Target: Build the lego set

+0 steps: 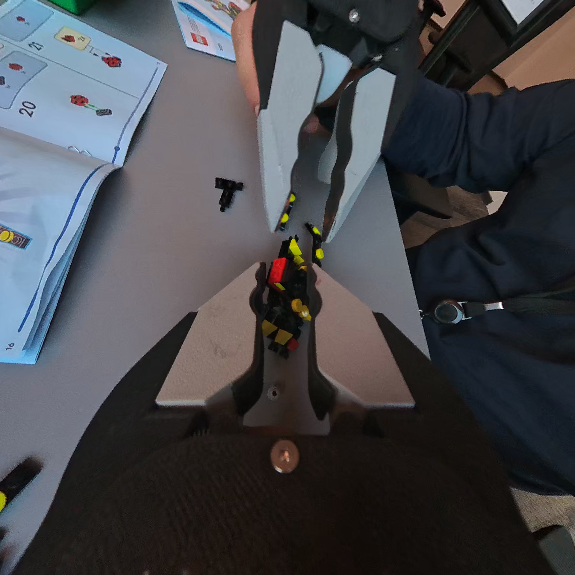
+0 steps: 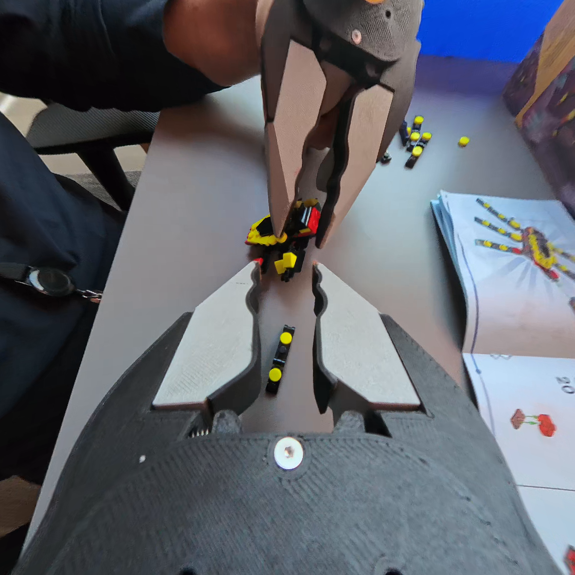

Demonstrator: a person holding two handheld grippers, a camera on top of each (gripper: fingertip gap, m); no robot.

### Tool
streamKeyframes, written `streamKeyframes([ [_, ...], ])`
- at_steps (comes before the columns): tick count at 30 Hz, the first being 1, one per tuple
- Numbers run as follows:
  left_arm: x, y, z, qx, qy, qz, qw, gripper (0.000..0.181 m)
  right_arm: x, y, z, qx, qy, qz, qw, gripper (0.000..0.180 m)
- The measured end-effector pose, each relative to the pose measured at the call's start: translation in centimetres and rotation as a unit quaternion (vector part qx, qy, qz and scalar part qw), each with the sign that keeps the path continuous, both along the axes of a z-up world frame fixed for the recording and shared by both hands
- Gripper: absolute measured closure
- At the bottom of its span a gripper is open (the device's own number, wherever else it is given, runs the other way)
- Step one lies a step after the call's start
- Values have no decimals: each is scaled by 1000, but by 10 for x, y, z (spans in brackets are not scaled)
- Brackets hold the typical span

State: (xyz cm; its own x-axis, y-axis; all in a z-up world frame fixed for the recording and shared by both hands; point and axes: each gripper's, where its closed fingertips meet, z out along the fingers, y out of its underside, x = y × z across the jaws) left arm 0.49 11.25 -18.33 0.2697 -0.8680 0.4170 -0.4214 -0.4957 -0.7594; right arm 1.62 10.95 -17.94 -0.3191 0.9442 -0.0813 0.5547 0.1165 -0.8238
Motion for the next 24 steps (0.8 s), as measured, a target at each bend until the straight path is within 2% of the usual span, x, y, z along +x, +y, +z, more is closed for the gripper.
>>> streamKeyframes([
  [2,0,2,6,9,-10,5,1000,159,0,0,-2,-36,-8,-7,999,145],
  [7,-2,11,19,39,-26,32,998,159,-3,0,4,-112,-5,-18,994,147],
  [12,-2,19,23,54,-31,54,997,159,-4,6,8,-110,12,-31,993,145],
  [17,0,20,23,72,-19,56,996,159,-4,17,8,-82,14,-63,995,169],
  [24,-1,22,17,119,31,58,991,159,-6,17,17,-192,23,-65,979,157],
])
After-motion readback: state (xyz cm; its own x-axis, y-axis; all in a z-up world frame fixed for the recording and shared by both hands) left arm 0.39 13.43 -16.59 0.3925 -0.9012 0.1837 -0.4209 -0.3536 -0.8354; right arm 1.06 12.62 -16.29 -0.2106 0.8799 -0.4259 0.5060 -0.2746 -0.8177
